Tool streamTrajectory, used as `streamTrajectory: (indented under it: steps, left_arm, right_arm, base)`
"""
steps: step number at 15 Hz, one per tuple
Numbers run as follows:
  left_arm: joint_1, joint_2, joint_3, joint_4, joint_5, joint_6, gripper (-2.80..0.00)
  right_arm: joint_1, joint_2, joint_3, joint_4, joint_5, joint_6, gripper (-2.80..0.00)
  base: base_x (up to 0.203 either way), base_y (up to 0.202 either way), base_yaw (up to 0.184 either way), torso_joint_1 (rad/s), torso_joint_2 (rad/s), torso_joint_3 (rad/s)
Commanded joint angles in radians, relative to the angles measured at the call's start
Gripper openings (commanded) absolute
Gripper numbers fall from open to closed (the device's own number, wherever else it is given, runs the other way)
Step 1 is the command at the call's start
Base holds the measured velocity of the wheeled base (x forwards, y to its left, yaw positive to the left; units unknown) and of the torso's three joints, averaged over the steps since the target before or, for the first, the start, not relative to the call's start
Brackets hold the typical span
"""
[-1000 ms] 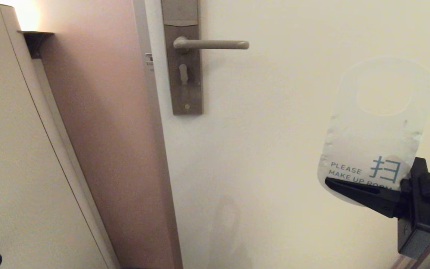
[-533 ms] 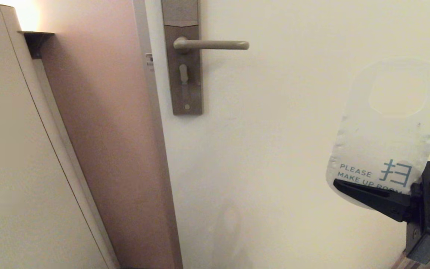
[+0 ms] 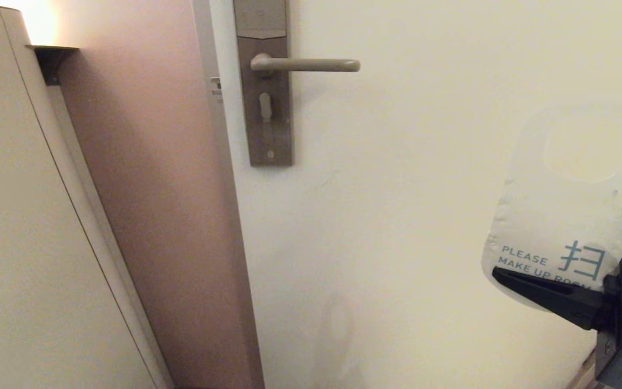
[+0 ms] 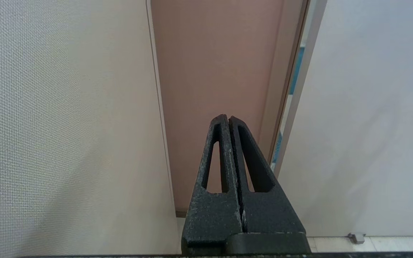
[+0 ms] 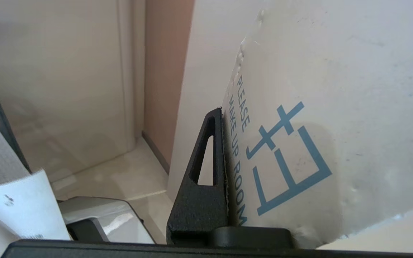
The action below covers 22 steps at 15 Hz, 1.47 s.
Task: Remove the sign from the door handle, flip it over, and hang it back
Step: Hang the sign back with the other side facing out
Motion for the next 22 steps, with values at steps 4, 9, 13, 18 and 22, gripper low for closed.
streamTrajectory:
  steps: [4,9,13,18,22]
  left_arm:
    - [0.0,0.001,0.001,-0.001,0.0,-0.001,-2.8]
    - [0.0,0.001,0.001,0.0,0.0,-0.001,-2.8]
    - [0.0,0.001,0.001,0.0,0.0,-0.001,-2.8]
    - [0.0,0.001,0.001,0.0,0.0,-0.001,-2.8]
    - [0.0,0.001,0.001,-0.001,0.0,-0.001,-2.8]
  right_arm:
    - [-0.073,-0.039,0.029,-0.002,0.0,0.0,-2.8]
    - [-0.163,-0.047,0.055,-0.002,0.0,0.0,-2.8]
    - [-0.163,-0.044,0.067,-0.002,-0.051,0.002,-2.8]
    - [-0.163,-0.024,0.072,-0.002,-0.099,0.002,-2.8]
    - [-0.162,0.002,0.067,0.001,-0.194,0.008,-2.8]
  base:
    - [0.0,0.0,0.0,0.0,0.0,0.0]
    - [0.0,0.0,0.0,0.0,0.0,0.0]
    - [0.0,0.0,0.0,0.0,0.0,0.0]
    - [0.0,0.0,0.0,0.0,0.0,0.0]
    - [0.0,0.0,0.0,0.0,0.0,0.0]
